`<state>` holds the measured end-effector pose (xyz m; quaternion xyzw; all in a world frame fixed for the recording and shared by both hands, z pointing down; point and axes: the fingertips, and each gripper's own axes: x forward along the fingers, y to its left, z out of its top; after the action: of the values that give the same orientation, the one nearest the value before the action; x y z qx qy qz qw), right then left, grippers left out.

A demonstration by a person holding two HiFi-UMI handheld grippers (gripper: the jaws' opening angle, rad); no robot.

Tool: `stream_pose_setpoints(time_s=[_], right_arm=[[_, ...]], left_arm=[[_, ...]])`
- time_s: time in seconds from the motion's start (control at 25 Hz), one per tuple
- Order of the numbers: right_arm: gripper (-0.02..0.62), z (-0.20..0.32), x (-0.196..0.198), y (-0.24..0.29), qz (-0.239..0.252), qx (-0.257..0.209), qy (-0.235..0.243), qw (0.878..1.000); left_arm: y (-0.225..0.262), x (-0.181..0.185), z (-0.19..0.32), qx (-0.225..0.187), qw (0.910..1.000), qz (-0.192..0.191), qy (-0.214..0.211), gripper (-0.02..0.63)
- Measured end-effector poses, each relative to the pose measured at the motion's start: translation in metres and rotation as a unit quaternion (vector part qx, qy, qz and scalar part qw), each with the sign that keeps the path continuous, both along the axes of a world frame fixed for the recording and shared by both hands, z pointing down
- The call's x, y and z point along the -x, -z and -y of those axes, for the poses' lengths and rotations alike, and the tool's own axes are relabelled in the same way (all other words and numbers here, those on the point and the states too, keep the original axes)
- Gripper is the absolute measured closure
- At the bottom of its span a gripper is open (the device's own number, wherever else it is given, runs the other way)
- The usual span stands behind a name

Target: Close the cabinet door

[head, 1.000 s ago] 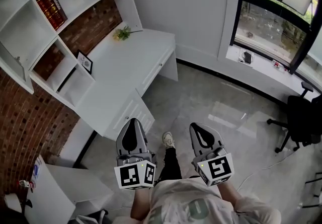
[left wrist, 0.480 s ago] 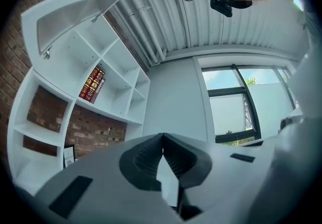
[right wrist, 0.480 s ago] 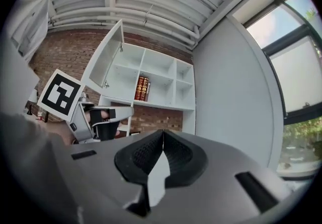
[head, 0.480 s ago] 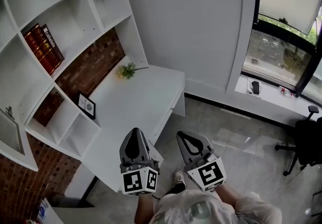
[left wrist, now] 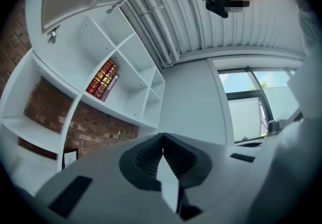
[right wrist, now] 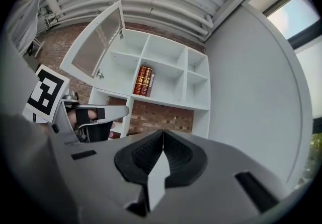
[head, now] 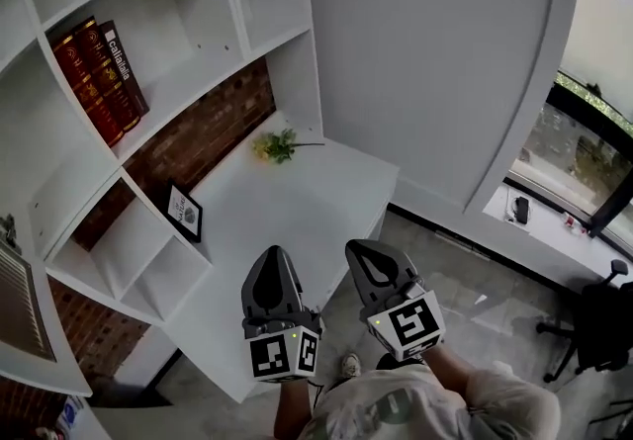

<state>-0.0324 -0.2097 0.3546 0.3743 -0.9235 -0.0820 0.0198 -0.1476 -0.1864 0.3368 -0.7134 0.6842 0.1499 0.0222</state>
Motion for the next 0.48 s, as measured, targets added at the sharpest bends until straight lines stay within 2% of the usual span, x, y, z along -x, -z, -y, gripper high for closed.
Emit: stream_pose_setpoints(time_s=[0.08, 0.16, 0.28, 0.36, 0.48], right_arm=[[0.578, -0.002, 0.023, -0.001, -0.026, -0.019, 0.035, 0.999], [0.578, 0.001, 0.038, 0.003, -0.035, -0.043, 0.049, 0.997], [0.578, 0.015, 0.044, 0.013, 0.004, -0.038, 0.057, 0.998], [0.578, 0.022, 0.048, 0.018, 0.031, -0.025, 0.079, 0.996], [0.578, 0.029, 0.052, 0.027, 0.051, -0.037, 0.113, 0.992]], left_arm=[[-0.002, 0.009, 0.001, 0.007, 0.9999, 0.001, 0.008, 0.592], [-0.001, 0.014, 0.000, 0.010, 0.9997, 0.005, 0.021, 0.592], [0.003, 0.019, 0.002, 0.009, 0.9989, 0.015, 0.043, 0.592], [0.006, 0.024, 0.004, 0.010, 0.9978, 0.018, 0.064, 0.592], [0.011, 0.030, 0.008, 0.004, 0.9945, 0.022, 0.102, 0.592]])
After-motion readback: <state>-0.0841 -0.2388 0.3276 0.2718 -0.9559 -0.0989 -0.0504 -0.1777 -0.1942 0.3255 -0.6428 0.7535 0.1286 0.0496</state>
